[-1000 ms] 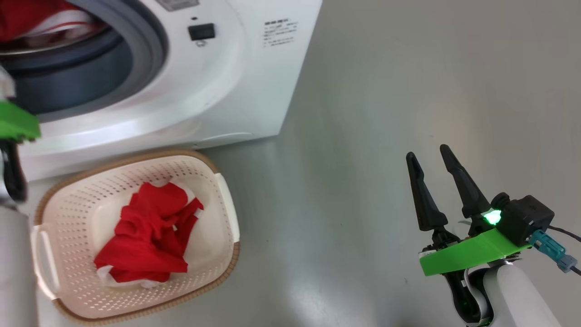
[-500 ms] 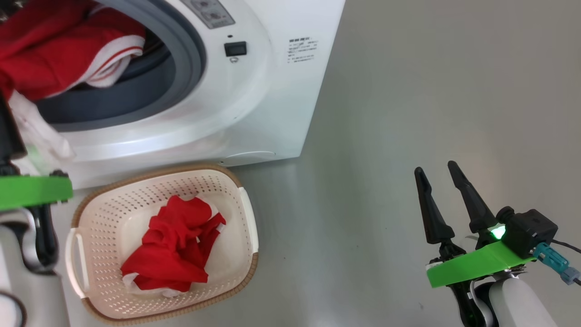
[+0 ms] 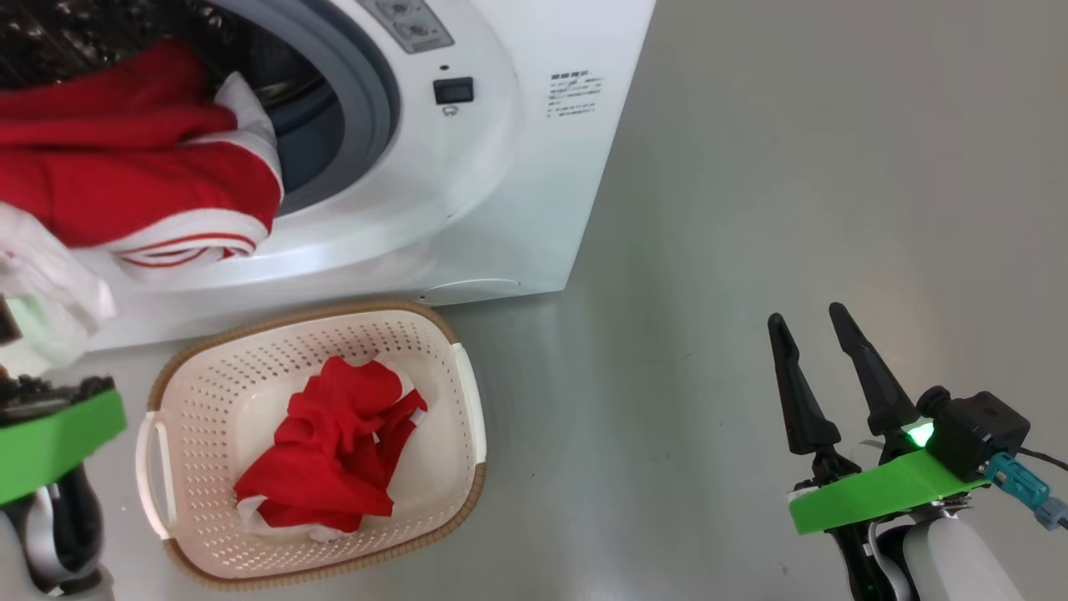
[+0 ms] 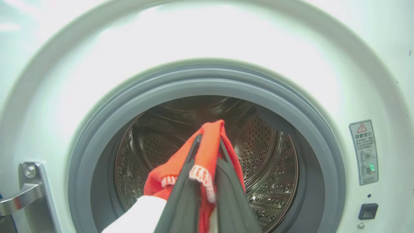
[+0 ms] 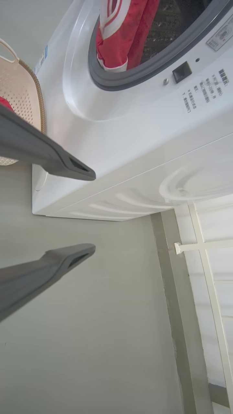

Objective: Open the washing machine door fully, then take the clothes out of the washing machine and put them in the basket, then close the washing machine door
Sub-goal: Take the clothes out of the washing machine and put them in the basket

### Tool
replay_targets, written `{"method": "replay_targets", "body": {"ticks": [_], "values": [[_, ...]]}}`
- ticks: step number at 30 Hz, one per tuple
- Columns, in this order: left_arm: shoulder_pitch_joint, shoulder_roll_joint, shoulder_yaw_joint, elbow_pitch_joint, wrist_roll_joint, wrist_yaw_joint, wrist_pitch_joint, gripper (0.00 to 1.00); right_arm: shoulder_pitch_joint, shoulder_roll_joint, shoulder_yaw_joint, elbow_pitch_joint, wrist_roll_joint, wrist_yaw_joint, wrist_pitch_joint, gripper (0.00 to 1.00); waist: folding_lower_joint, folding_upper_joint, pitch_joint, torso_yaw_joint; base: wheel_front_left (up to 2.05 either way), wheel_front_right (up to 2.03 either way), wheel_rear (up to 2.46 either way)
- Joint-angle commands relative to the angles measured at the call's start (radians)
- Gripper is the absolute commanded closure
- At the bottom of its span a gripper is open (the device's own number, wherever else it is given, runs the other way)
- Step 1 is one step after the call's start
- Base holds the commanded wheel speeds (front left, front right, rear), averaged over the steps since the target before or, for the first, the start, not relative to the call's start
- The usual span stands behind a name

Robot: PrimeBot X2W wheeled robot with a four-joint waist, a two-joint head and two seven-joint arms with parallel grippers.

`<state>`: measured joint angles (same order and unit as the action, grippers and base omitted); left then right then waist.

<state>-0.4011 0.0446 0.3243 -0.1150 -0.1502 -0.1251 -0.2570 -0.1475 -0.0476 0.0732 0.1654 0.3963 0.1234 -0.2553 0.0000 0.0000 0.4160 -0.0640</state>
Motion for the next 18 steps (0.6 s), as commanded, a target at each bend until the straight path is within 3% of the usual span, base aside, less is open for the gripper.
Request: {"method": "replay_targets", "body": {"ticks": [1, 8, 18], "values": [[0.03, 0.018, 0.022, -0.032, -0.006, -0.005, -0.005, 1.0, 0.007, -0.003, 0.016, -0.022, -0.011, 0.007, -0.006, 0.0, 0.0, 0.0, 0.004, 0.004, 0.0, 0.0, 0.0], [0.07, 0.009, -0.017, 0.05, 0.001, -0.005, -0.005, 1.0, -0.005, -0.003, 0.026, -0.021, -0.006, 0.007, -0.006, 0.0, 0.0, 0.0, 0.015, -0.001, 0.0, 0.0, 0.0], [0.075, 0.007, -0.104, 0.291, -0.006, -0.005, -0.005, 1.0, -0.017, -0.003, 0.035, -0.028, -0.002, 0.007, -0.006, 0.0, 0.0, 0.0, 0.076, -0.003, 0.0, 0.0, 0.0]]}}
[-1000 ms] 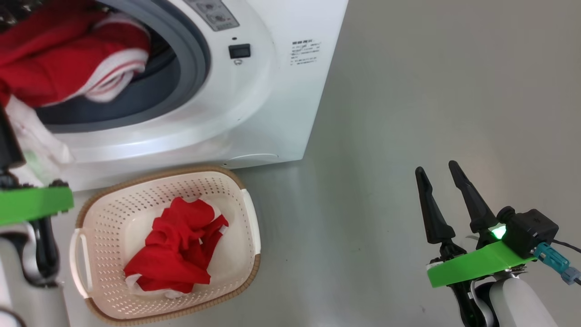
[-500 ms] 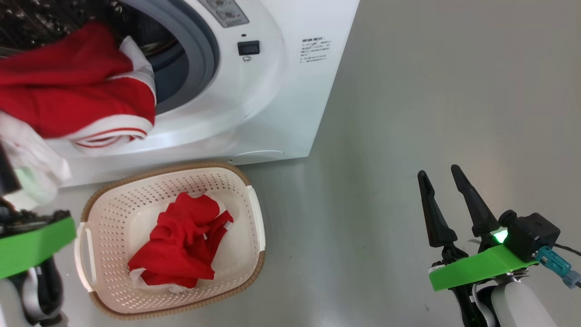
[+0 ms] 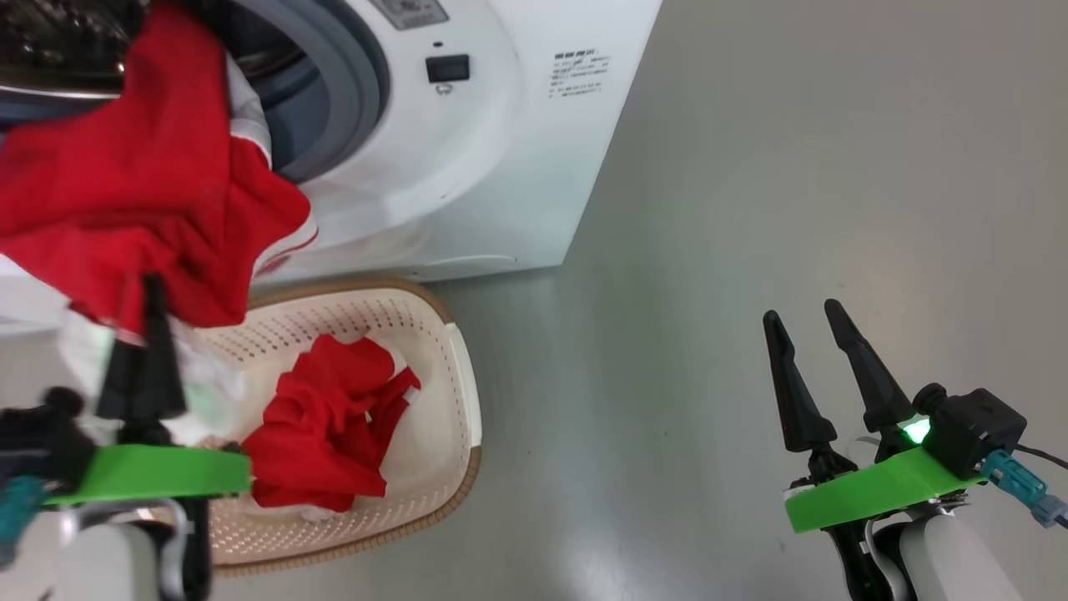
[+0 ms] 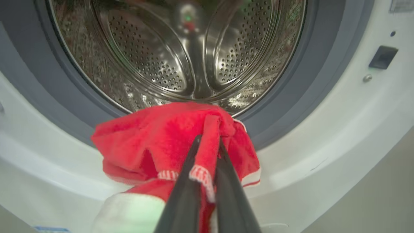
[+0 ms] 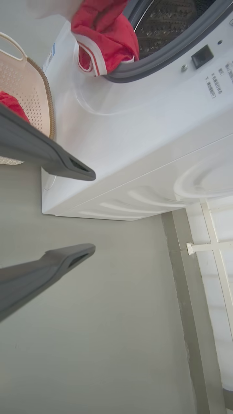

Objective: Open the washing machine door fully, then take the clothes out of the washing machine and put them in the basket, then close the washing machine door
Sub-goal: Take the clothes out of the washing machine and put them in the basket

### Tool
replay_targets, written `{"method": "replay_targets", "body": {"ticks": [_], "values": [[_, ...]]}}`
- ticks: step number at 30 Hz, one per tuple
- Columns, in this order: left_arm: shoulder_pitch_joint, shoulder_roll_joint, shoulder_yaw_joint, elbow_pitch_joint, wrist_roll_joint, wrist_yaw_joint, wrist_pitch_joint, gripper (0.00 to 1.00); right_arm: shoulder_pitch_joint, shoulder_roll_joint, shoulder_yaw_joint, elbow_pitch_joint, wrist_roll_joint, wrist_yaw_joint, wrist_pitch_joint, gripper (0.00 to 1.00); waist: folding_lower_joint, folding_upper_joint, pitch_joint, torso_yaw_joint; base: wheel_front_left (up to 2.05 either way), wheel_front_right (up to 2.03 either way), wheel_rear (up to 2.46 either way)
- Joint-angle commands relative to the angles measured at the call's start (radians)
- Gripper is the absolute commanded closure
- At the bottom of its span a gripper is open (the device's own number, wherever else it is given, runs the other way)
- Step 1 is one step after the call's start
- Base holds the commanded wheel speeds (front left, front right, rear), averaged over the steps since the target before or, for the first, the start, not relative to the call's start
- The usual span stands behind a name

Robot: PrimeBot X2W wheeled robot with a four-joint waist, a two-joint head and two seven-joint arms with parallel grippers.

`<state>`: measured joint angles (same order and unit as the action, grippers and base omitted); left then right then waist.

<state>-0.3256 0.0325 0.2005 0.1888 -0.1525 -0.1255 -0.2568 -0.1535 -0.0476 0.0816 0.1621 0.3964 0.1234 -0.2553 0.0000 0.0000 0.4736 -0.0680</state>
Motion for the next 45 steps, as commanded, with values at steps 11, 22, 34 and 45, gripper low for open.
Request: {"method": "replay_targets", "body": {"ticks": [11, 22, 34, 45], "values": [[-0.077, 0.059, -0.079, 0.226, -0.031, -0.005, -0.005, 1.0, -0.037, -0.003, 0.036, -0.035, -0.001, 0.007, -0.006, 0.0, 0.0, 0.0, 0.086, -0.008, 0.0, 0.0, 0.0], [-0.176, 0.092, -0.133, 0.383, -0.035, -0.005, -0.005, 1.0, -0.055, -0.003, 0.036, -0.047, -0.002, 0.007, -0.006, 0.0, 0.0, 0.0, 0.157, -0.019, 0.0, 0.0, 0.0], [-0.239, 0.11, -0.14, 0.44, -0.038, -0.005, -0.005, 0.66, -0.078, -0.003, 0.038, -0.047, 0.002, 0.007, -0.006, 0.0, 0.0, 0.0, 0.185, -0.022, 0.0, 0.0, 0.0], [-0.225, 0.093, -0.126, 0.436, -0.037, -0.005, -0.005, 0.22, -0.079, -0.003, 0.033, -0.043, -0.006, 0.007, -0.006, 0.0, 0.0, 0.0, 0.174, -0.011, 0.0, 0.0, 0.0]]}}
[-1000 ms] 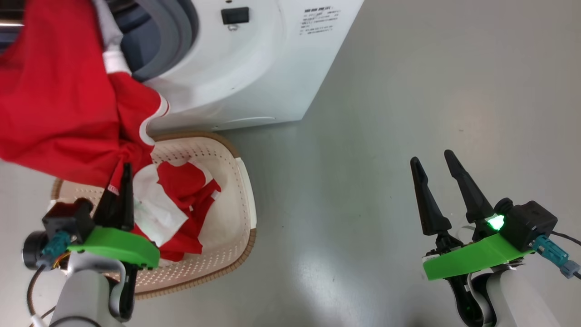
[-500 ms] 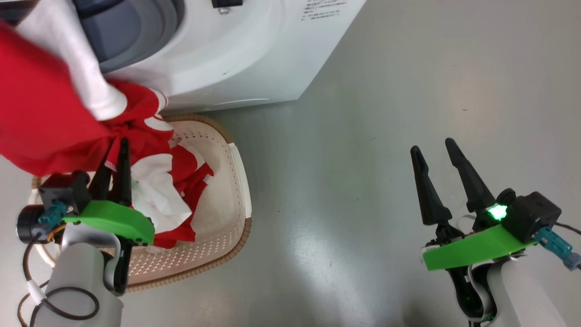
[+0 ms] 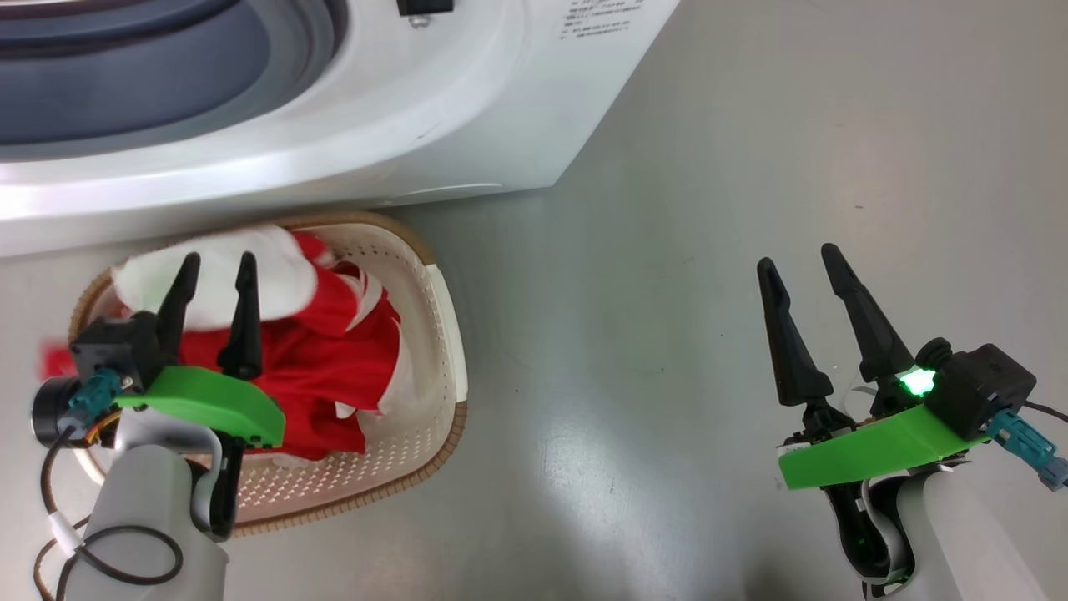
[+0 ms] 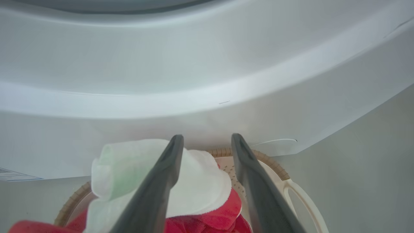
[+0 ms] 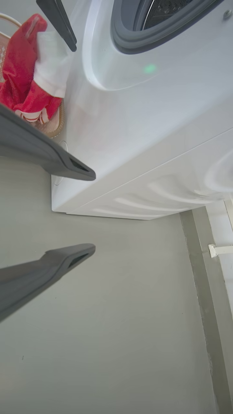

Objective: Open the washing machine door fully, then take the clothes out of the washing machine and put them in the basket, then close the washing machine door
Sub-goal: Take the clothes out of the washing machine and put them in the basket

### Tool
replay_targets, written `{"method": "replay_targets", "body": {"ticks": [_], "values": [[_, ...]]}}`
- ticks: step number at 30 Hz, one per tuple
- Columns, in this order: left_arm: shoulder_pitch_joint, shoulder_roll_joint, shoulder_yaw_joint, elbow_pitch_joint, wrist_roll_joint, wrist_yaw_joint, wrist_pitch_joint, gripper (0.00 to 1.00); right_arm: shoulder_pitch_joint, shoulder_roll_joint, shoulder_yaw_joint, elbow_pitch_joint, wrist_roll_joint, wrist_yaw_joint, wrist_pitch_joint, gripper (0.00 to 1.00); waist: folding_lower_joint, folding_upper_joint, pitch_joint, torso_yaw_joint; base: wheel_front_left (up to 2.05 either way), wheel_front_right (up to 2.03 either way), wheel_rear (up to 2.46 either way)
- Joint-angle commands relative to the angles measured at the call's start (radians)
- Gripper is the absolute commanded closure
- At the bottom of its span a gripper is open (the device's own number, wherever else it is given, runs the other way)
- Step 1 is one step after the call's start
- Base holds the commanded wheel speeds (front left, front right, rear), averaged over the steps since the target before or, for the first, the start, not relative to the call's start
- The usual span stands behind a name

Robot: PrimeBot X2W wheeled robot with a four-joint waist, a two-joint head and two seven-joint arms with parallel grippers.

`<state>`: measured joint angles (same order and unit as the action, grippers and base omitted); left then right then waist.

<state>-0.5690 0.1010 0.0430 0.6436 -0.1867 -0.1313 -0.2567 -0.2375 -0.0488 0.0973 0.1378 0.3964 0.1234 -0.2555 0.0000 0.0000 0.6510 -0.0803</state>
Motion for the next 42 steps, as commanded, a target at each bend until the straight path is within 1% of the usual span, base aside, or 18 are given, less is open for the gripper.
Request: {"method": "replay_targets", "body": {"ticks": [1, 4, 7, 12, 13, 14, 15, 27, 42], "values": [[0.02, 0.023, 0.033, -0.018, -0.003, 0.001, -0.005, 0.22, 0.004, -0.001, 0.017, -0.018, -0.007, 0.007, -0.006, 0.0, 0.0, 0.0, -0.006, 0.002, 0.0, 0.0, 0.0], [0.023, 0.022, 0.035, -0.02, -0.003, 0.001, -0.005, 0.22, 0.005, -0.001, 0.017, -0.016, -0.008, 0.007, -0.006, 0.0, 0.0, 0.0, -0.014, 0.003, 0.0, 0.0, 0.0], [0.034, 0.019, 0.038, -0.028, -0.003, 0.001, -0.005, 0.18, 0.008, -0.001, 0.018, -0.01, -0.01, 0.007, -0.006, 0.0, 0.0, 0.0, -0.035, 0.004, 0.0, 0.0, 0.0], [0.064, 0.015, 0.043, -0.047, 0.001, 0.001, -0.005, 0.09, 0.015, -0.001, 0.02, 0.0, -0.013, 0.007, -0.006, 0.0, 0.0, 0.0, -0.084, 0.006, 0.0, 0.0, 0.0], [0.072, 0.014, 0.046, -0.054, 0.002, 0.001, -0.005, 0.06, 0.017, -0.001, 0.02, 0.002, -0.014, 0.007, -0.006, 0.0, 0.0, 0.0, -0.097, 0.006, 0.0, 0.0, 0.0], [0.091, 0.013, 0.05, -0.069, 0.005, 0.001, -0.005, 0.01, 0.022, -0.001, 0.019, 0.008, -0.016, 0.007, -0.006, 0.0, 0.0, 0.0, -0.124, 0.007, 0.0, 0.0, 0.0], [0.101, 0.012, 0.054, -0.075, 0.007, 0.001, -0.005, 0.0, 0.025, -0.001, 0.019, 0.011, -0.018, 0.007, -0.006, 0.0, 0.0, 0.0, -0.138, 0.008, 0.0, 0.0, 0.0], [0.227, 0.001, 0.085, -0.158, 0.035, 0.001, -0.005, 0.0, 0.085, -0.001, 0.021, 0.052, -0.04, 0.007, -0.006, 0.0, 0.0, 0.0, -0.313, 0.027, 0.0, 0.0, 0.0], [0.417, -0.022, 0.1, -0.331, 0.04, 0.001, -0.005, 0.0, 0.191, -0.001, 0.006, 0.077, -0.059, 0.007, -0.006, 0.0, 0.0, 0.0, -0.483, 0.039, 0.0, 0.0, 0.0]]}}
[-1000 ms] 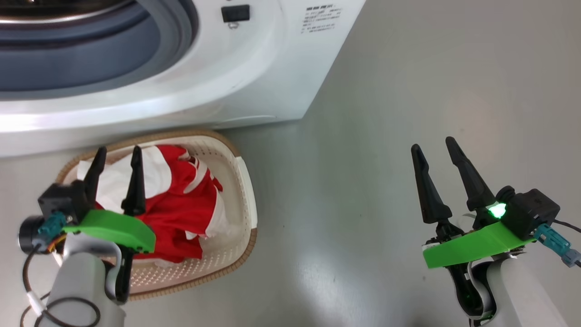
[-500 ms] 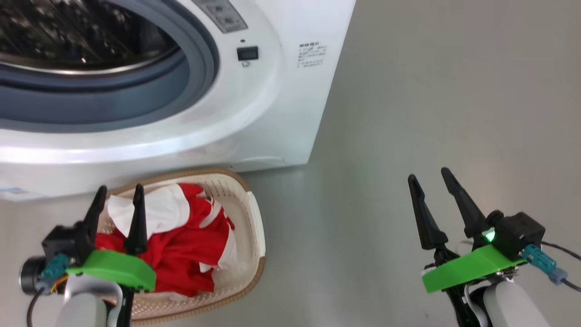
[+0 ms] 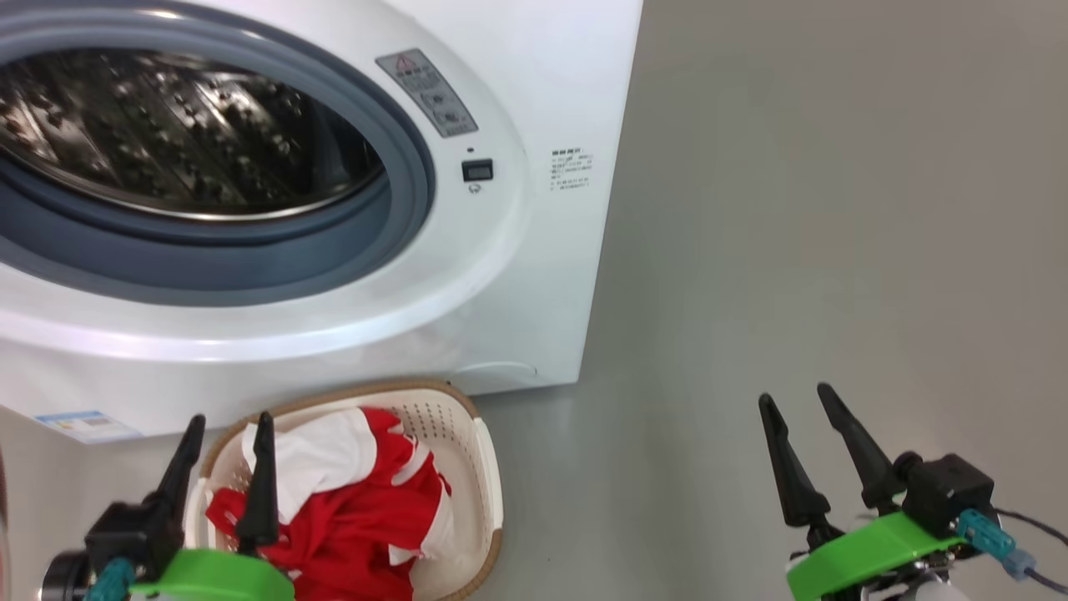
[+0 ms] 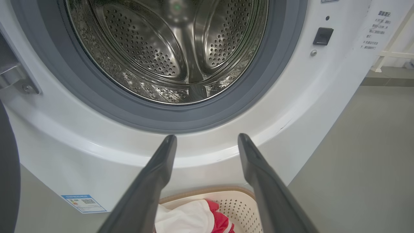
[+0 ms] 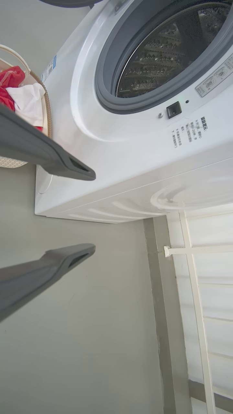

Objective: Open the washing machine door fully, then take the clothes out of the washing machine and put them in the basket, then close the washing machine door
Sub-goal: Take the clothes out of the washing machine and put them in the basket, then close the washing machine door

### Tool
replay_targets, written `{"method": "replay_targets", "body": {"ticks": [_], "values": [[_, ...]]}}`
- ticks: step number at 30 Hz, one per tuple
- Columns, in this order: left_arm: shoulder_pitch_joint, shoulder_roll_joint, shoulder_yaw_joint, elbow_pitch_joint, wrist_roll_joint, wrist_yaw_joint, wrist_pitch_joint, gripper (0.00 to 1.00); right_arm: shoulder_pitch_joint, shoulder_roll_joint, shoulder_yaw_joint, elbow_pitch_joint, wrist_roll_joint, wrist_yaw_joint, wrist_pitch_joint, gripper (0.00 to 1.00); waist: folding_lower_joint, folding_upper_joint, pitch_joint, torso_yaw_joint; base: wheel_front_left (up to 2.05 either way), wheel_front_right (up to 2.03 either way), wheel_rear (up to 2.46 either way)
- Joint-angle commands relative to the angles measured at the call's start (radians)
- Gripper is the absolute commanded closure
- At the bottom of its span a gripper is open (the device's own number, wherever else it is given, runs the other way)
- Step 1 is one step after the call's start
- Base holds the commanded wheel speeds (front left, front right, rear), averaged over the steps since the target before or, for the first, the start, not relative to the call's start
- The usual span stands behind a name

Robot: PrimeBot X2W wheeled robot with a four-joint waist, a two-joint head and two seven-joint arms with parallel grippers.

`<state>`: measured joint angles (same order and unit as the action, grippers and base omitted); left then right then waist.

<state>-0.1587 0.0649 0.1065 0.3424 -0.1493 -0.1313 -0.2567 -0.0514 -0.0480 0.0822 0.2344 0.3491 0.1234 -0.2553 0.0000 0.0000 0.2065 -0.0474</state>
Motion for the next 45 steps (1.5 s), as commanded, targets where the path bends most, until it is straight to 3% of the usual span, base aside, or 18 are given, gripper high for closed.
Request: {"method": "replay_targets", "body": {"ticks": [1, 19, 45], "values": [[0.021, 0.013, 0.037, -0.042, 0.004, 0.001, -0.005, 0.0, 0.013, -0.002, 0.019, -0.019, -0.013, 0.007, -0.006, 0.0, 0.0, 0.0, -0.048, 0.007, 0.0, 0.0, 0.0], [0.265, -0.012, 0.078, -0.203, -0.012, 0.001, -0.005, 0.0, 0.144, -0.007, -0.005, -0.029, -0.014, 0.007, -0.006, 0.0, 0.0, 0.0, -0.163, -0.008, 0.0, 0.0, 0.0], [0.276, -0.015, 0.064, -0.22, -0.02, 0.001, -0.005, 0.0, 0.162, -0.009, -0.009, -0.034, -0.017, 0.007, -0.006, 0.0, 0.0, 0.0, -0.164, -0.012, 0.0, 0.0, 0.0]]}}
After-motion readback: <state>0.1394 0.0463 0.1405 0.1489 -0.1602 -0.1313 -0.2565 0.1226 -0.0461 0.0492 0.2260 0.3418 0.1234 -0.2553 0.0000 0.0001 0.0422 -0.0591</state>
